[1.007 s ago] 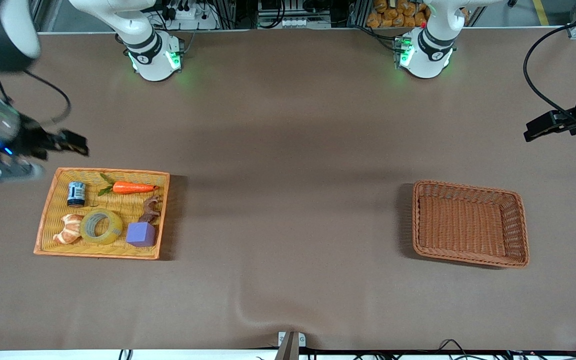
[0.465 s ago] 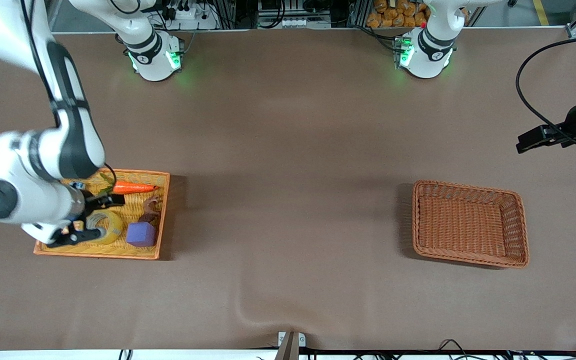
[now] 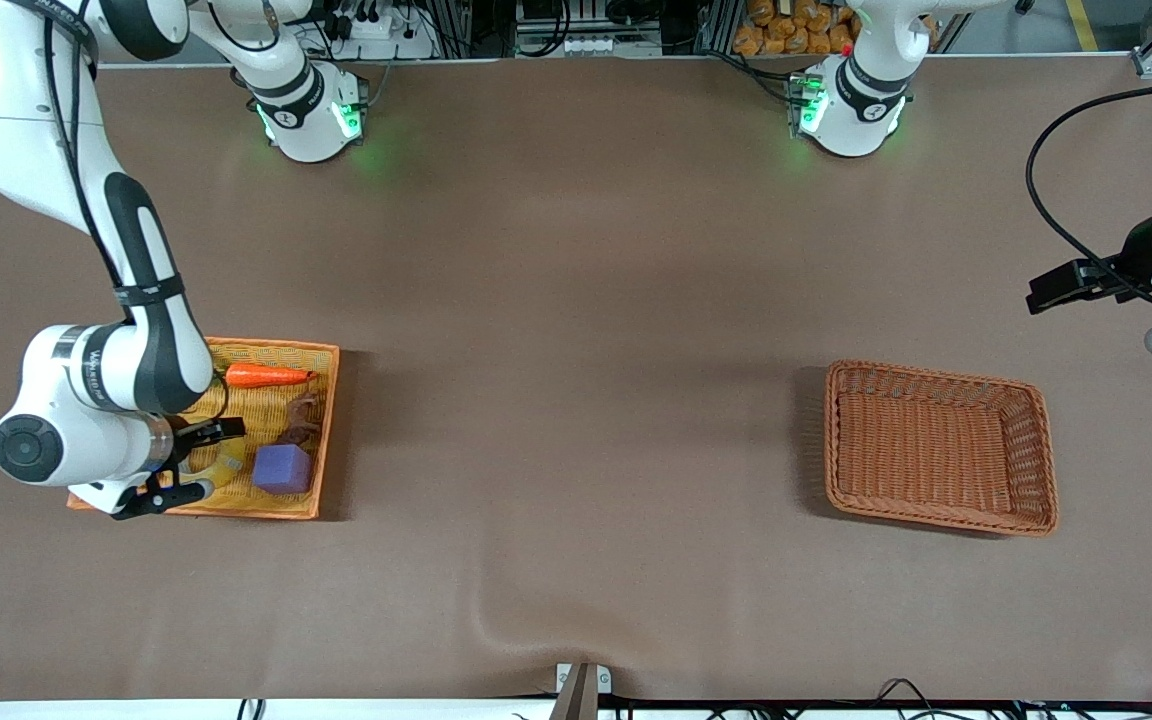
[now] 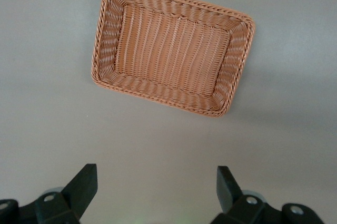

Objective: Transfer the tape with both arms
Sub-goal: 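Lower the right gripper onto the yellow tape roll and grasp it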

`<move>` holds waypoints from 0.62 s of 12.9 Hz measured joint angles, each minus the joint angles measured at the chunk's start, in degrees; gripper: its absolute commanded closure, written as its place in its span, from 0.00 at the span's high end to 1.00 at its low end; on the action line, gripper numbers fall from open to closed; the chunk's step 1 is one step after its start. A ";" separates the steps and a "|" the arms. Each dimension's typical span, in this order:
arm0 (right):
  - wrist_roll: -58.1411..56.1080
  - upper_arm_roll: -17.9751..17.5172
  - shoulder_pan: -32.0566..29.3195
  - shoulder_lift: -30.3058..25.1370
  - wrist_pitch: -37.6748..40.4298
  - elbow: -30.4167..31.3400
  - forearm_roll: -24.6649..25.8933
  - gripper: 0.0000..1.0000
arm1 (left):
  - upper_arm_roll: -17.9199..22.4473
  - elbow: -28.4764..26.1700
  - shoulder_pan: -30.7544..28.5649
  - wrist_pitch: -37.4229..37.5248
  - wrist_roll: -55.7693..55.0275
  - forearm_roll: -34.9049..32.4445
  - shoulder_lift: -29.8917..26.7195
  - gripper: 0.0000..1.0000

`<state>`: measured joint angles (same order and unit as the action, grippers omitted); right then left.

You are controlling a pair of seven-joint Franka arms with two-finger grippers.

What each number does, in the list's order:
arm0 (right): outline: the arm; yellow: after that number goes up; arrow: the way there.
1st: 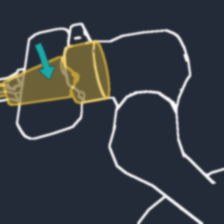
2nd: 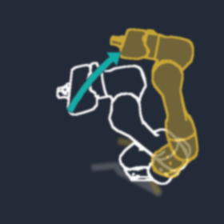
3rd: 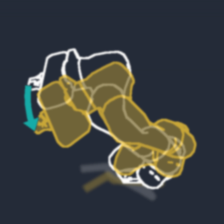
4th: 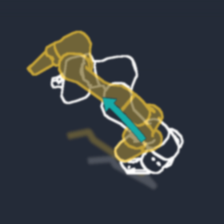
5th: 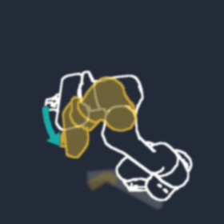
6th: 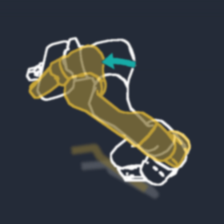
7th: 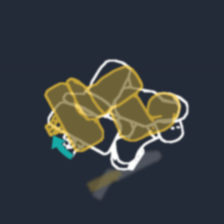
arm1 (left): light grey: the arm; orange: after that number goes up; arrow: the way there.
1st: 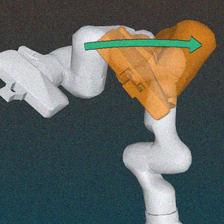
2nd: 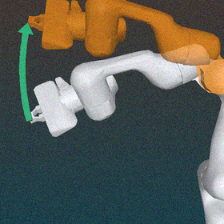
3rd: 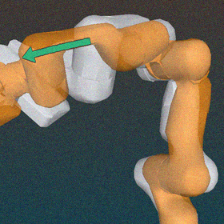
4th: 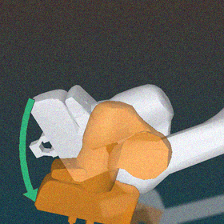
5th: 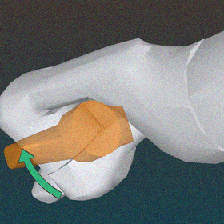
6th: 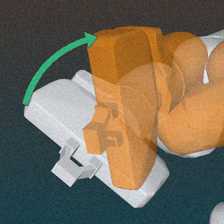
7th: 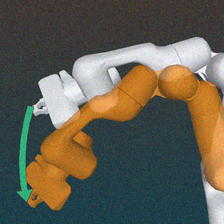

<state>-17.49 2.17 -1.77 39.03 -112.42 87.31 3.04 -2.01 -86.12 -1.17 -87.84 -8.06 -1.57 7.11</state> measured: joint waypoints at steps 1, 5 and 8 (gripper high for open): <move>-0.71 0.00 -0.34 0.38 -0.18 0.00 0.00 1.00 | -0.01 0.00 0.04 -0.03 0.00 0.00 0.23 1.00; -5.72 -0.41 -0.24 2.52 -0.19 0.53 0.00 0.47 | -0.08 0.00 0.99 -0.63 0.00 0.00 0.92 1.00; -9.05 -0.30 -0.55 3.59 -0.18 1.06 0.00 0.00 | -0.09 0.11 2.00 -0.82 0.00 0.00 0.92 1.00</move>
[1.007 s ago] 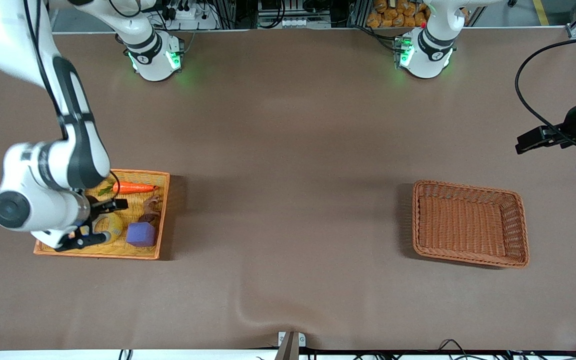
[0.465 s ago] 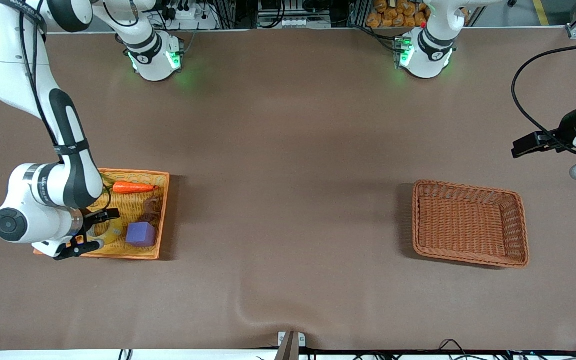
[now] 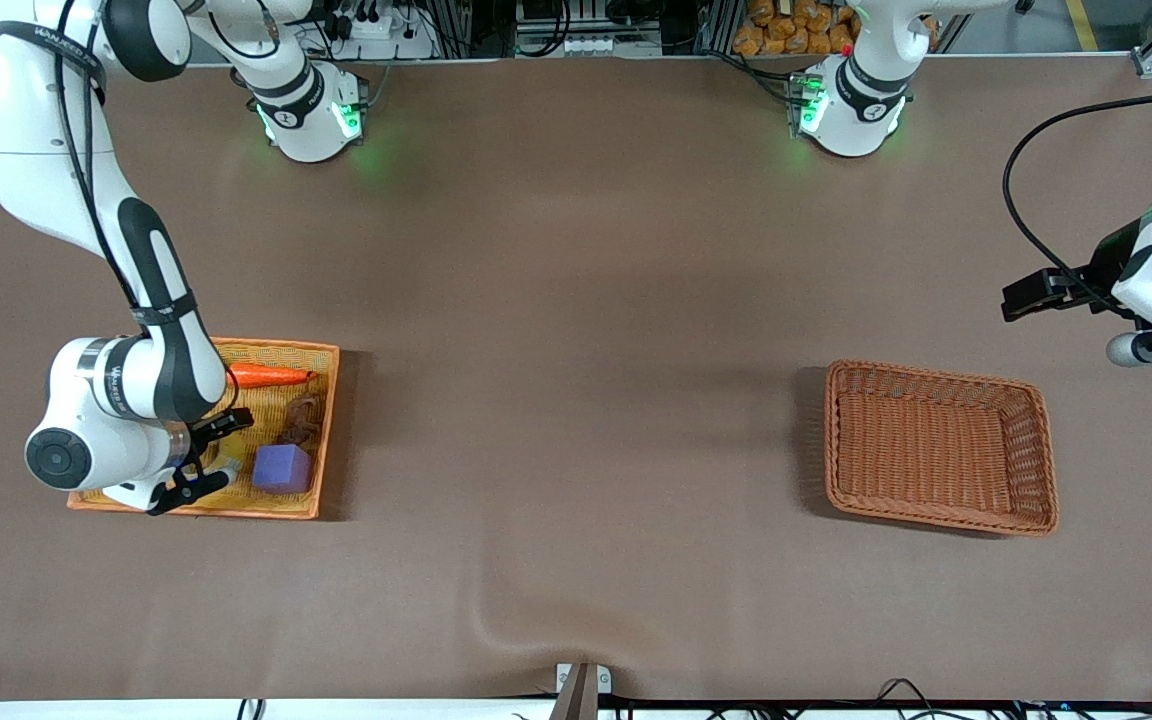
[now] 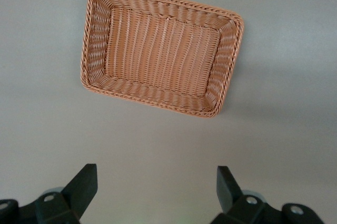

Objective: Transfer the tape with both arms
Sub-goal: 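Lower the right gripper onto the yellow tape roll and grasp it, then lift the tape roll and set it on the table mid-way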

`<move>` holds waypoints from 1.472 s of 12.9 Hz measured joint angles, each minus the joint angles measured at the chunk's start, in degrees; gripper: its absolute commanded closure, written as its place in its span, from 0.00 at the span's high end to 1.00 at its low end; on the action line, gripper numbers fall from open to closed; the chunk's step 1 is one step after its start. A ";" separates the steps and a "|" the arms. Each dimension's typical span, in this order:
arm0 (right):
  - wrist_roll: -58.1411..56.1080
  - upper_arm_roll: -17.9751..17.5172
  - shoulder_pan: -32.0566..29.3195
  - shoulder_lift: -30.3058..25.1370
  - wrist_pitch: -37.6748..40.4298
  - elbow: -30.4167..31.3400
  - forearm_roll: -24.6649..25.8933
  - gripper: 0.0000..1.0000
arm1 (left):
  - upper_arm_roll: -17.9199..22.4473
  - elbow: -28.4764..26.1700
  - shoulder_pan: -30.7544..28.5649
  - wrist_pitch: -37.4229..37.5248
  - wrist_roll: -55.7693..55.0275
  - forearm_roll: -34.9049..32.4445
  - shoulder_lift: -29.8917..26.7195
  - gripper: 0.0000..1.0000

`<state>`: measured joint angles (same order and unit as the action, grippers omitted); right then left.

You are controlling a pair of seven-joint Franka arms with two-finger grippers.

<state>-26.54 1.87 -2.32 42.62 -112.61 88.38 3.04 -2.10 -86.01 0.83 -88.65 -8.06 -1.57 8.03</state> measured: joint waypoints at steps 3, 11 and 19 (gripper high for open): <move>-1.85 -0.08 -0.05 -0.10 -0.11 -0.53 0.00 0.00 | 0.05 0.00 -0.02 0.00 0.00 0.00 0.00 1.00; -2.06 -5.77 0.32 -9.81 8.61 -5.25 -0.02 0.00 | 0.12 0.05 -0.25 0.00 0.00 0.00 0.01 1.00; -2.35 -23.18 8.75 -11.51 3.02 -5.16 -0.01 0.00 | 0.15 0.05 -0.55 0.00 0.00 0.00 0.04 1.00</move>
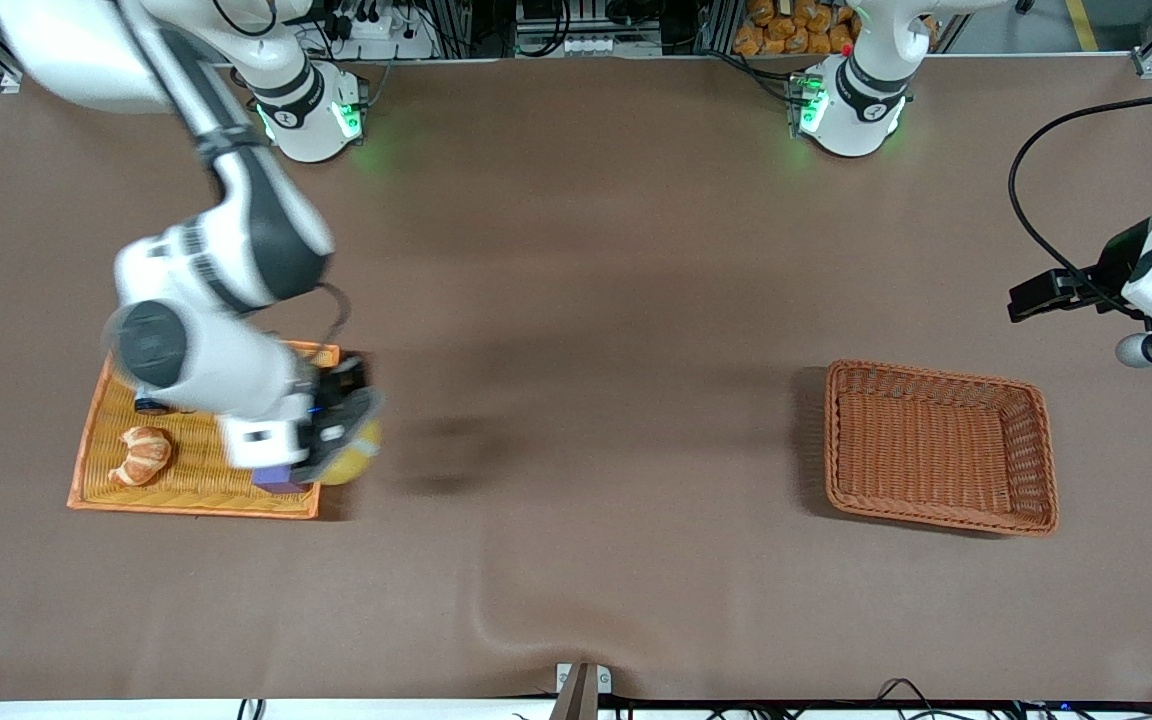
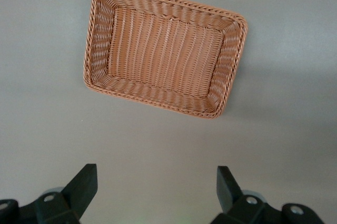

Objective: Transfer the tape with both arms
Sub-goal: 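Lift the tape roll and set it on the table mid-way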

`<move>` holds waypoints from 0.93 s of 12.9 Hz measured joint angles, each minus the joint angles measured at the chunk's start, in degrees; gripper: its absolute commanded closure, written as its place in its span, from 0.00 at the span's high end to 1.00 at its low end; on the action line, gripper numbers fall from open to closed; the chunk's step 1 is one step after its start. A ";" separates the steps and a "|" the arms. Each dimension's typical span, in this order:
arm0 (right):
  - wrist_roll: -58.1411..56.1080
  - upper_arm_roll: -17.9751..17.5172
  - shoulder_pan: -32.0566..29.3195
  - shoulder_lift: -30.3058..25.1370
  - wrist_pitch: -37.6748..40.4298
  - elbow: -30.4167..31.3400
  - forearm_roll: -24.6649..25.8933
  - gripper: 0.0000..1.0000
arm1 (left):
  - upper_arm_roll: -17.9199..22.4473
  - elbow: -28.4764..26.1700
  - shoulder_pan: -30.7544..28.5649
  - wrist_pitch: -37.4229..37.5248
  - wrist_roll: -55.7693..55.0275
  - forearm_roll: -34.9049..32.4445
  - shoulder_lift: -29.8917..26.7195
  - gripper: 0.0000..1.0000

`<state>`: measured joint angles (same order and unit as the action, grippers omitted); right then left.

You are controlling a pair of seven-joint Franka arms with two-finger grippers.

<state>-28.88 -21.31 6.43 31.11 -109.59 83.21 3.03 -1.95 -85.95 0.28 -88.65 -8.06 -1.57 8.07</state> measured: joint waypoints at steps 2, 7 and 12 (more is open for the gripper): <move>0.11 0.24 10.00 4.22 -8.50 0.53 1.71 0.00 | 0.00 -0.01 -0.10 0.00 0.00 0.00 0.09 1.00; 1.27 8.16 27.48 12.36 -20.65 -1.64 5.16 1.00 | 0.00 -0.01 -0.18 0.00 0.00 0.00 0.28 1.00; 1.10 9.01 21.62 10.91 -19.76 -4.12 5.15 1.00 | 0.01 0.02 -0.20 0.00 0.00 0.00 0.28 1.00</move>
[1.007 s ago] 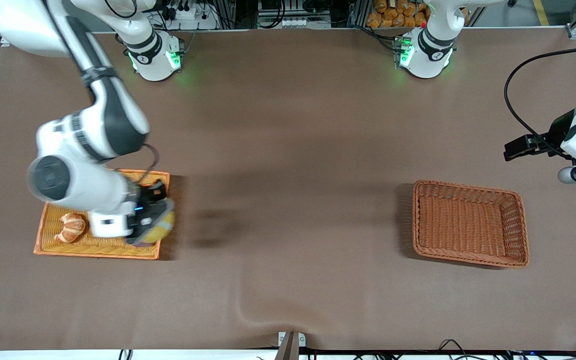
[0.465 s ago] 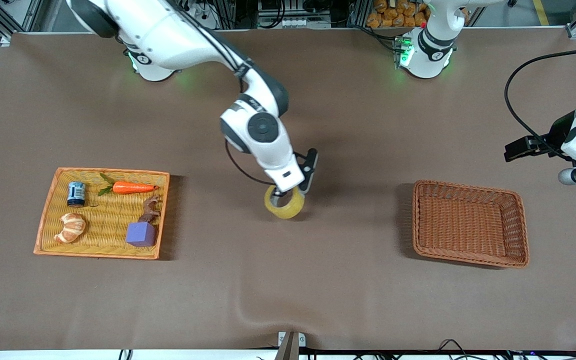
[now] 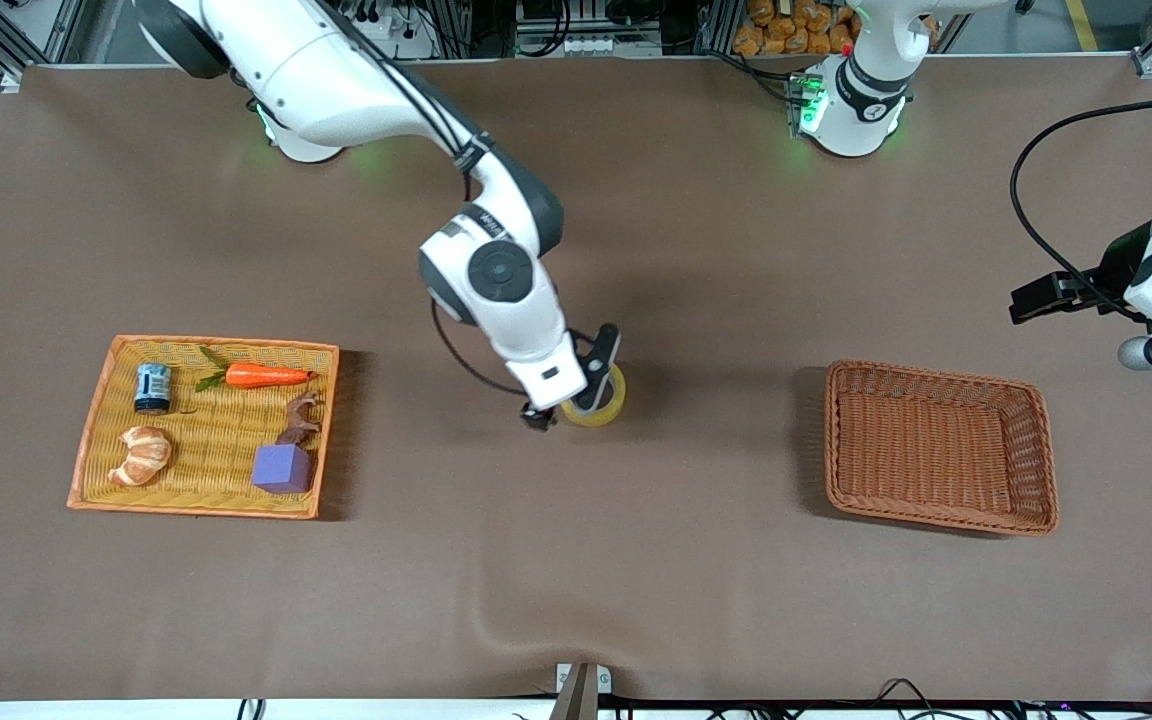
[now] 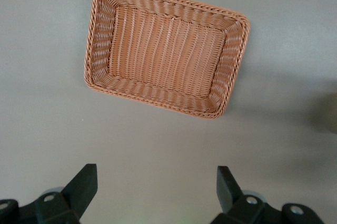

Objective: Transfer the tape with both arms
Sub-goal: 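Lift the tape roll and set it on the table mid-way, then release the tape with the right gripper while the left gripper reaches it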

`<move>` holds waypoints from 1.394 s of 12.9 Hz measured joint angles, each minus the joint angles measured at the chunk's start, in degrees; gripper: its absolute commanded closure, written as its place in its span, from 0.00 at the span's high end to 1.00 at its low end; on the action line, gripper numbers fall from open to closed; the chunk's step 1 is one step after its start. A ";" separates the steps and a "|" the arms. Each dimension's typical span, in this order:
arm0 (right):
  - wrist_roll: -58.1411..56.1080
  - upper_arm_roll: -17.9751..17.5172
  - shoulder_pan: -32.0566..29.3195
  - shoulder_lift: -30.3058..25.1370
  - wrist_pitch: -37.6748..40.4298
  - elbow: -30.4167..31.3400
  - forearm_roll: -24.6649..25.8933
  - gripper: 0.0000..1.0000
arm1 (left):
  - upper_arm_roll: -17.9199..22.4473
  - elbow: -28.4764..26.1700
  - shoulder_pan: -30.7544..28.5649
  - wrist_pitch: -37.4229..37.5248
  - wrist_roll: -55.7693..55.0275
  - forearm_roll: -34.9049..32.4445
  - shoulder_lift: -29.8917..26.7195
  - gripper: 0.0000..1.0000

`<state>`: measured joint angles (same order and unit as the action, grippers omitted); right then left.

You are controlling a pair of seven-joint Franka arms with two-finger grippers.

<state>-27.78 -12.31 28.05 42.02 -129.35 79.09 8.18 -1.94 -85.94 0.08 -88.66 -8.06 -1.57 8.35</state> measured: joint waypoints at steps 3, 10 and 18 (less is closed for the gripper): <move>-0.35 0.03 -6.32 -2.82 4.82 -0.27 0.00 1.00 | -0.33 -0.03 1.33 -3.89 0.00 1.27 0.74 1.00; -0.29 0.15 -19.08 -6.69 10.07 0.53 -0.01 1.00 | -1.28 0.71 20.17 -15.31 -21.12 4.51 13.90 1.00; 9.90 0.15 -28.16 -18.71 19.35 7.96 -0.16 1.00 | -1.15 2.74 37.05 -34.19 -43.21 4.53 33.21 1.00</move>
<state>-17.88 -12.15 -0.11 23.31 -110.00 87.06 8.02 -3.09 -83.20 37.13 -122.85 -51.27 2.96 41.55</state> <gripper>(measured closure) 0.000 0.000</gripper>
